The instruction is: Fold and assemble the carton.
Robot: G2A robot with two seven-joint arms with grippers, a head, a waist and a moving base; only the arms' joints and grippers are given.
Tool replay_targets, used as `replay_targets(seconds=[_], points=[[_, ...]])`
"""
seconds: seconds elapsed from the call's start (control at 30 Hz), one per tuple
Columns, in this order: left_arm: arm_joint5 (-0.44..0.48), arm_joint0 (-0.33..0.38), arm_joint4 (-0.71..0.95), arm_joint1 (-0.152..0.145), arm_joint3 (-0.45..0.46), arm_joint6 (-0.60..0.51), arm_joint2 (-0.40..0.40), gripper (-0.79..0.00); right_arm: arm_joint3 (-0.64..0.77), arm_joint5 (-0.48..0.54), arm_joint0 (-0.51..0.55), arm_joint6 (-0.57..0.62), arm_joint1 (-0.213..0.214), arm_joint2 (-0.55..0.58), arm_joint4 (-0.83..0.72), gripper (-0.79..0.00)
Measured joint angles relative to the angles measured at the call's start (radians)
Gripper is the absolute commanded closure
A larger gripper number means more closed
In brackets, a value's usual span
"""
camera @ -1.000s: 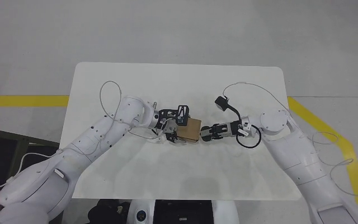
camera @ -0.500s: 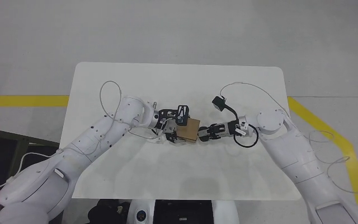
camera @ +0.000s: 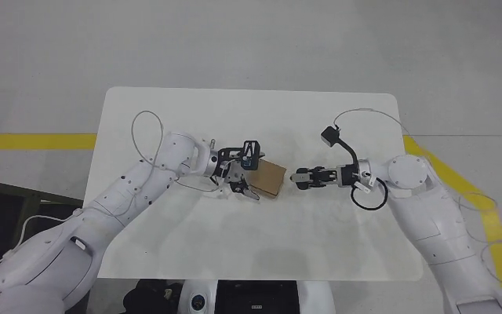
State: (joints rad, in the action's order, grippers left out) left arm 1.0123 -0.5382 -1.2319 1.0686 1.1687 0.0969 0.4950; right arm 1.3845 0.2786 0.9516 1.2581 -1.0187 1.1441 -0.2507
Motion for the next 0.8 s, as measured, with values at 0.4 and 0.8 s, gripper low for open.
replay_targets(seconds=[0.4, 0.8], points=[[0.000, -0.017, 0.035, -0.113, 0.062, 0.137, 0.099, -0.785, 0.057, 0.160, 0.060, -0.114, 0.016, 0.068, 0.056, -0.785], [-0.172, -0.082, 0.132, -0.154, 0.068, 0.025, 0.270, -0.785, 0.105, 0.340, 0.109, -0.350, 0.035, 0.193, 0.225, -0.785]])
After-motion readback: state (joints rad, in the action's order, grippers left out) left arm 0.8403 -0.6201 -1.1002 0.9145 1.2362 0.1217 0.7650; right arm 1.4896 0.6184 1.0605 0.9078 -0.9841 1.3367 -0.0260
